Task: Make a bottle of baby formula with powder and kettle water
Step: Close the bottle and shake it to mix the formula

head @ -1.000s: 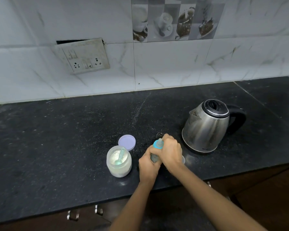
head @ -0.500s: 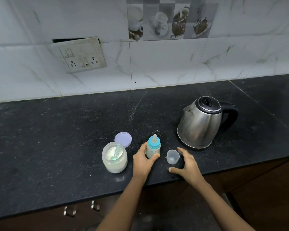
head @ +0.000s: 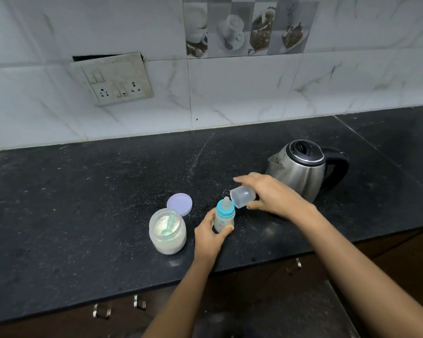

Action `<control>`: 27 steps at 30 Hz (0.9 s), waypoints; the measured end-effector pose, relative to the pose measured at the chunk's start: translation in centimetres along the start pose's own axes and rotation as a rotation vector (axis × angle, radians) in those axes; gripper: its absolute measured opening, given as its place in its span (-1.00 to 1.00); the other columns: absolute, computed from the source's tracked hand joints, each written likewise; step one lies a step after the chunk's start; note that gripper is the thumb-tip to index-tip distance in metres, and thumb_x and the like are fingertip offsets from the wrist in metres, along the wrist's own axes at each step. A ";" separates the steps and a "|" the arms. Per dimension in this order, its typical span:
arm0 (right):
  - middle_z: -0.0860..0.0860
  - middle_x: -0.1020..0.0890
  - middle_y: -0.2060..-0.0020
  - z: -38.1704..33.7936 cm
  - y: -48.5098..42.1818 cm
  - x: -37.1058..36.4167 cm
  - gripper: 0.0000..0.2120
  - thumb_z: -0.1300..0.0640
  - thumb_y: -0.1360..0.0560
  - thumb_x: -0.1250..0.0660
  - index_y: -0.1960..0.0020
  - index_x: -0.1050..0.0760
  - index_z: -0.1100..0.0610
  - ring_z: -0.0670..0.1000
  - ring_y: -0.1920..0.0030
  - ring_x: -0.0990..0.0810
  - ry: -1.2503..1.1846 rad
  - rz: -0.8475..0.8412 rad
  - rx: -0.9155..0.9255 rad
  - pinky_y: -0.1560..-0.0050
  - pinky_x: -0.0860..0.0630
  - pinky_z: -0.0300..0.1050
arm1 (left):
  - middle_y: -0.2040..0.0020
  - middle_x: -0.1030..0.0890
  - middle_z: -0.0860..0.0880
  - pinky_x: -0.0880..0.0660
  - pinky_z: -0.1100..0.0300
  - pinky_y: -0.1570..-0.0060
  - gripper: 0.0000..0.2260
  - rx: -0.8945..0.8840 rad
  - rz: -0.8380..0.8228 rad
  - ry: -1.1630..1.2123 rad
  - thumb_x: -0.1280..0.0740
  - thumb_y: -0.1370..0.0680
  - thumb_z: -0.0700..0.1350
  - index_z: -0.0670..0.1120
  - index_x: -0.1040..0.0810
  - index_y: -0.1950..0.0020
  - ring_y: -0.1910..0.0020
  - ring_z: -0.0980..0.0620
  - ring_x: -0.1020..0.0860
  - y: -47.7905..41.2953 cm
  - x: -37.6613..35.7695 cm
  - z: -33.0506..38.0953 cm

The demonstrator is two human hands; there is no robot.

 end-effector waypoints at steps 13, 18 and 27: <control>0.02 -0.51 -0.09 -4.1 -4.5 -2.8 -0.57 0.14 -0.41 -0.40 -0.27 -0.51 0.03 0.04 -0.06 -0.51 0.236 -0.318 0.254 0.02 -0.43 -0.11 | -0.09 -0.62 0.17 -0.51 0.08 -0.18 -0.51 -0.038 0.007 -0.007 -0.52 -0.35 -0.06 0.07 -0.50 -0.25 -0.12 0.24 -0.56 -0.4 -0.1 -1.2; 0.01 -0.46 0.01 -4.2 -5.2 -3.4 -0.59 0.11 -0.37 -0.43 -0.21 -0.51 0.06 0.03 0.03 -0.48 0.230 -0.335 0.202 0.12 -0.39 -0.14 | -0.14 -0.61 0.13 -0.50 0.12 -0.16 -0.46 -0.066 0.038 -0.100 -0.48 -0.37 0.08 0.06 -0.46 -0.31 -0.14 0.21 -0.54 -0.2 -0.2 -1.3; 0.13 -0.59 -0.01 -4.5 -4.2 -6.7 -0.56 -0.16 -0.52 -0.23 -0.13 -0.40 0.22 0.15 0.01 -0.60 0.166 0.038 -0.401 0.22 -0.36 -0.10 | -0.03 -0.63 0.00 -0.50 0.12 0.05 -0.48 -0.086 0.111 -0.205 -0.49 -0.39 0.02 -0.05 -0.47 -0.31 0.01 0.05 -0.58 0.2 -0.4 -0.7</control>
Point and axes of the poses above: each hand's wrist, its own y-axis away from the middle knuckle, its own x-axis out of the back of the hand, z = x × y, the point moved 4 cm from there along -y, towards the middle knuckle
